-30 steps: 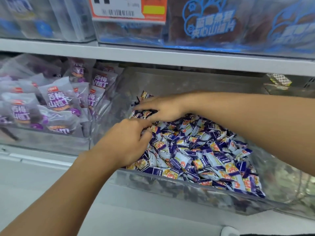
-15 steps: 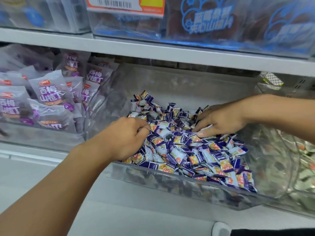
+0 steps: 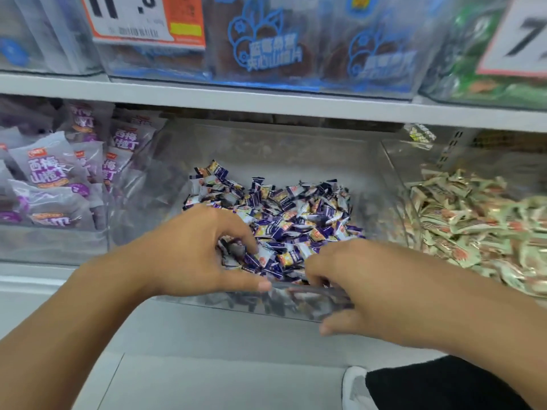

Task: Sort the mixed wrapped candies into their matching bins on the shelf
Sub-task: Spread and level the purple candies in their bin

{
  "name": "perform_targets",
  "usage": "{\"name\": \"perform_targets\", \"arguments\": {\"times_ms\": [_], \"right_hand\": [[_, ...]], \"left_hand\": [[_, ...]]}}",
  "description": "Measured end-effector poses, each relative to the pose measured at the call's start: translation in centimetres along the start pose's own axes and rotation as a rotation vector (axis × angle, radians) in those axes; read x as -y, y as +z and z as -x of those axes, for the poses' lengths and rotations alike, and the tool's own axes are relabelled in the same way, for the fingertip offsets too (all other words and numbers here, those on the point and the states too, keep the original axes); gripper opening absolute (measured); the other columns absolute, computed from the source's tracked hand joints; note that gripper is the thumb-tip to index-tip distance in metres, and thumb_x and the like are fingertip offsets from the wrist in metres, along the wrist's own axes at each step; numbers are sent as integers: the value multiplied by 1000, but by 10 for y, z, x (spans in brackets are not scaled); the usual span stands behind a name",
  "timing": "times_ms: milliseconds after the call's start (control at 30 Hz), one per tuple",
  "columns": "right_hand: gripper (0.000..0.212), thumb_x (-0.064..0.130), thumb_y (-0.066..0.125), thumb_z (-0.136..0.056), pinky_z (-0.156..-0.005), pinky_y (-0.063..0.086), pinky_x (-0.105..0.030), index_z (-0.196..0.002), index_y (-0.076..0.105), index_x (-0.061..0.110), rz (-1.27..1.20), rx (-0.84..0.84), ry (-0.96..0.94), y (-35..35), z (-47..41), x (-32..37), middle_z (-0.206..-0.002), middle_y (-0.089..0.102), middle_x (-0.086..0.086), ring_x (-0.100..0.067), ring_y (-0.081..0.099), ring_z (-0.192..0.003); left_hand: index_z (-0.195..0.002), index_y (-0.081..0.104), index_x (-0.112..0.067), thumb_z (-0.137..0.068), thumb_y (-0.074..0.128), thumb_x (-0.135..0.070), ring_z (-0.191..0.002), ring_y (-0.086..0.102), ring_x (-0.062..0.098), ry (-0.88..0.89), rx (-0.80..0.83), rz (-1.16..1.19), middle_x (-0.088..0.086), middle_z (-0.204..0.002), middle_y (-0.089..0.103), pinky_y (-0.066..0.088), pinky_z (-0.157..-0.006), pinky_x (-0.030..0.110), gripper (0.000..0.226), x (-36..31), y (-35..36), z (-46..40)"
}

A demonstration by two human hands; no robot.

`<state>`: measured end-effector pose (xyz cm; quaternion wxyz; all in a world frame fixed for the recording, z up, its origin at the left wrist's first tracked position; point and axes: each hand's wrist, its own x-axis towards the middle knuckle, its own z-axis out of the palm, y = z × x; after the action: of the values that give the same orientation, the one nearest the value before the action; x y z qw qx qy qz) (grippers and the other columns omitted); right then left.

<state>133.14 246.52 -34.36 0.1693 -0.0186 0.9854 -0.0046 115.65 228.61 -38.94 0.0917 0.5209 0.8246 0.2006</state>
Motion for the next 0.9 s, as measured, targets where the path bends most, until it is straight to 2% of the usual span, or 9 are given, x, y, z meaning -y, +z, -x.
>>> {"name": "perform_targets", "arguments": {"times_ms": [67,133,267,367,467,600,733,833,900], "right_hand": [[31,45,65,-90,-58,39,-28,-83,41,27,21,37,32,11,0,-4,-90,52,9,-13,49,-77],[34,32,63,-92,-58,38,-31,-72,38,24,8,-3,17,19,-9,-12,-78,50,7,-16,50,-71],[30,32,67,-92,-57,41,-31,-70,49,22,47,-151,-25,20,-10,-20,-66,52,7,-13,51,-63],[22,39,68,-90,-59,40,-30,-79,60,22,29,-299,14,14,-7,-30,-72,62,7,-17,58,-70],[18,38,69,-89,-56,33,-28,-81,62,24,69,-378,36,13,-17,-45,-71,58,8,-17,52,-67],[14,30,70,-90,-60,36,-28,-81,63,21,70,-397,70,23,-36,-50,-71,58,8,-18,53,-67],[14,27,68,-91,-63,46,-33,-98,57,22,117,-461,-6,33,-35,-36,-97,65,1,-25,65,-90],[37,48,70,-86,-75,51,-38,-115,52,31,7,-481,2,14,12,-44,-112,58,9,-18,59,-101],[34,56,75,-76,-77,53,-40,-95,58,34,-128,-420,90,5,56,-65,-98,61,15,-12,60,-92]], "left_hand": [[-87,73,-37,-64,77,-66,-82,60,-10,11,26,-86,-26,-84,67,45,-72,14,37,-7,4,3],[-78,71,-34,-73,81,-50,-77,58,-7,44,36,-165,-23,-78,65,45,-69,17,19,-11,9,3],[-68,66,-28,-77,79,-38,-67,56,1,75,-8,-186,-16,-69,62,49,-63,32,19,-15,11,7],[-71,66,-28,-78,77,-39,-66,58,4,78,-178,-192,-16,-68,63,51,-60,34,17,-19,9,7],[-75,67,-30,-80,77,-40,-73,60,12,-9,-264,-278,-16,-76,64,53,-65,35,15,-28,15,-3],[-83,71,-29,-82,75,-41,-84,61,18,-142,-253,-388,-11,-86,68,49,-68,31,13,-28,22,-17],[-84,71,-30,-82,75,-41,-82,61,20,-227,-153,-450,-9,-83,68,51,-68,32,12,-27,18,-18],[-86,65,-31,-76,75,-50,-85,61,18,-52,-218,-305,-12,-86,64,52,-73,36,23,-56,20,-21],[-95,63,-30,-76,68,-57,-91,59,16,116,-279,-207,-12,-93,62,50,-78,36,33,-92,29,-25]]}}
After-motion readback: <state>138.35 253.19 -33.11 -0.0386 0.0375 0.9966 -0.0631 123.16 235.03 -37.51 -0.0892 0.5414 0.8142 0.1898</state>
